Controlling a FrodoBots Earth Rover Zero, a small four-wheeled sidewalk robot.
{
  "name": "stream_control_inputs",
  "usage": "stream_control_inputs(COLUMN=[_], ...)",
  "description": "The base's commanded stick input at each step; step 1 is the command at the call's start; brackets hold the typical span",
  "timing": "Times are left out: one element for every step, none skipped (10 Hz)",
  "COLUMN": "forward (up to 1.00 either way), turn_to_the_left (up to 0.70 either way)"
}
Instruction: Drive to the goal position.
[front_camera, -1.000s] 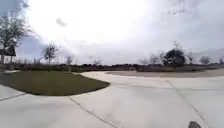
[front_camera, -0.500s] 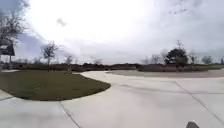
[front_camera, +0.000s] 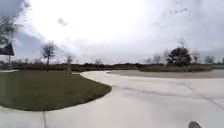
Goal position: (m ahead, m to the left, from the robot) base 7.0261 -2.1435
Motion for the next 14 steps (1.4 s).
stream_control_inputs(forward=[1.0, 1.0, 1.0, 1.0, 1.0, 1.0, 1.0, 1.0, 1.0, 1.0, 1.0, 1.0, 1.0, 1.0], turn_to_the_left=[-0.4, -0.4, -0.4, -0.33, 0.0, 0.0, 0.0, 0.0, 0.0, 0.0, 0.0, 0.0, 0.0, 0.0])
